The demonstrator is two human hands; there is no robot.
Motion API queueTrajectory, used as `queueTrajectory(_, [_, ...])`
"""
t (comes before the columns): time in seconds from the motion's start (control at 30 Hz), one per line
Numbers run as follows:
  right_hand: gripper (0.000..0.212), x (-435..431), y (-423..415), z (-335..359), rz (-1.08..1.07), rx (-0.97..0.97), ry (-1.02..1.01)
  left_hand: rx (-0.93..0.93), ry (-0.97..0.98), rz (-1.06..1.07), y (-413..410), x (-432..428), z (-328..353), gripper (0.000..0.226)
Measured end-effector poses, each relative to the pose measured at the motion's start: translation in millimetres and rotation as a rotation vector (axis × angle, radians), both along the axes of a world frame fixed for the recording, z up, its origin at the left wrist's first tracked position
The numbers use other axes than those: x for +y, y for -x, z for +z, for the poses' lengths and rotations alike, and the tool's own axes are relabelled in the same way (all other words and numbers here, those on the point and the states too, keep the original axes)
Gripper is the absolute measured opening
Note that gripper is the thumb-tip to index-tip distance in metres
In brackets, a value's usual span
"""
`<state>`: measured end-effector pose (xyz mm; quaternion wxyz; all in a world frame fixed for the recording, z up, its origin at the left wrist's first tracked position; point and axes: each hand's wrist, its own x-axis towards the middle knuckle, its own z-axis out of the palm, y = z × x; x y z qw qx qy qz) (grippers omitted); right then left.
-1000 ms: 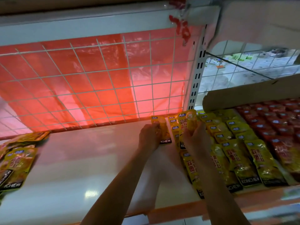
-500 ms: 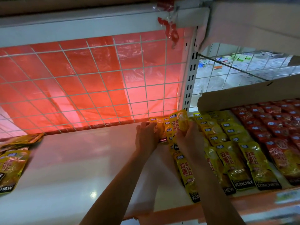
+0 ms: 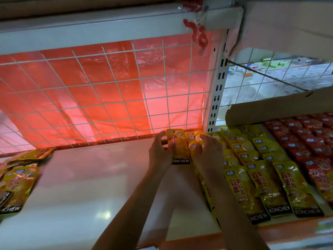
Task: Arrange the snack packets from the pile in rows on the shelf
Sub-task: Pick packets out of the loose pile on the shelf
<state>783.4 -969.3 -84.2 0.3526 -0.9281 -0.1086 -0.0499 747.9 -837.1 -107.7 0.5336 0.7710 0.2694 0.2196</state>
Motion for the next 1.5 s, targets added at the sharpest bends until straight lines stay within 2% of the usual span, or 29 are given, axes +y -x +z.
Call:
queueTrajectory(0.27, [0.043,-5,-2,-10,0.015,0.003,0.073,0.102,-0.214,-0.104,4,-7,-6,0.044])
queueTrajectory(0.5, [0.039,-6,-2,-15,0.017,0.018,0.099,0.297,-0.395,-0.088,1,-7,-11,0.039])
queueTrajectory(0.73, [0.036,-5,2,-14,0.023,-0.007,0.081,0.338,-0.486,-0.080,-5,-7,-14,0.033])
queueTrajectory(1.0, [0.034,16,14,-6,0.094,-0.102,0.046,0.289,-0.511,-0.063,3,2,-13,0.034])
queueTrajectory(1.23, [0.040,85,51,-13,0.319,-0.086,0.084,0.286,-0.692,0.109,56,51,-6,0.034])
queueTrajectory(1.5, [0.041,179,125,-14,0.550,-0.065,0.022,0.505,-0.705,0.342,145,137,2,0.042])
